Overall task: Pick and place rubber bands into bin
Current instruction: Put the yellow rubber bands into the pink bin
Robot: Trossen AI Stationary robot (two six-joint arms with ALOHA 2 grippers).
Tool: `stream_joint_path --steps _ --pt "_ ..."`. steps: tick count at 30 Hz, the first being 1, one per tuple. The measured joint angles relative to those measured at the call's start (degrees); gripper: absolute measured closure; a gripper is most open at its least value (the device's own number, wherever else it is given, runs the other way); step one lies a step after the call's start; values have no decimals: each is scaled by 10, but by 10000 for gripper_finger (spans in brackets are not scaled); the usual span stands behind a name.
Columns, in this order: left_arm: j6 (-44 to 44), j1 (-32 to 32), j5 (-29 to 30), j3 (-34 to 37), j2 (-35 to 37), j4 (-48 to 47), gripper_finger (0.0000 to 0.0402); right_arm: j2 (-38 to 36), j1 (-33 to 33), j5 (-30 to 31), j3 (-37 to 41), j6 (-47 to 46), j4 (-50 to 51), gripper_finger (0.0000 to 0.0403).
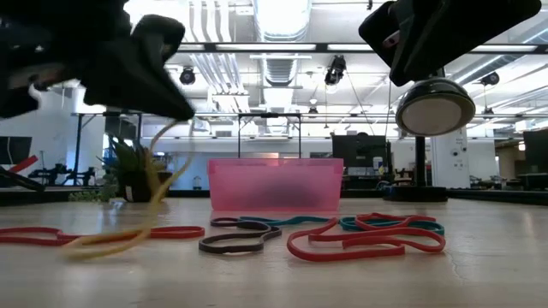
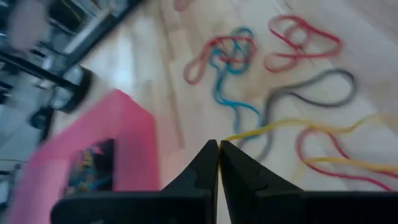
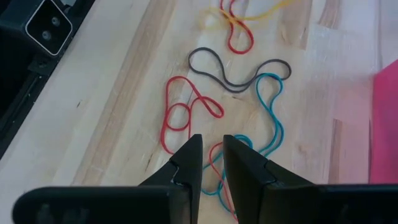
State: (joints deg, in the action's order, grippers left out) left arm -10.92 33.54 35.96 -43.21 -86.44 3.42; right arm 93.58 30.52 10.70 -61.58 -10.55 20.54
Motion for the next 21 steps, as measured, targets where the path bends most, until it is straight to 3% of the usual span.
stream_joint_path --steps 13,21 --pt "-122 -3 125 -29 80 5 401 0 0 0 0 0 1 344" --pt "-209 -44 139 -37 133 39 401 -1 0 0 0 0 1 344"
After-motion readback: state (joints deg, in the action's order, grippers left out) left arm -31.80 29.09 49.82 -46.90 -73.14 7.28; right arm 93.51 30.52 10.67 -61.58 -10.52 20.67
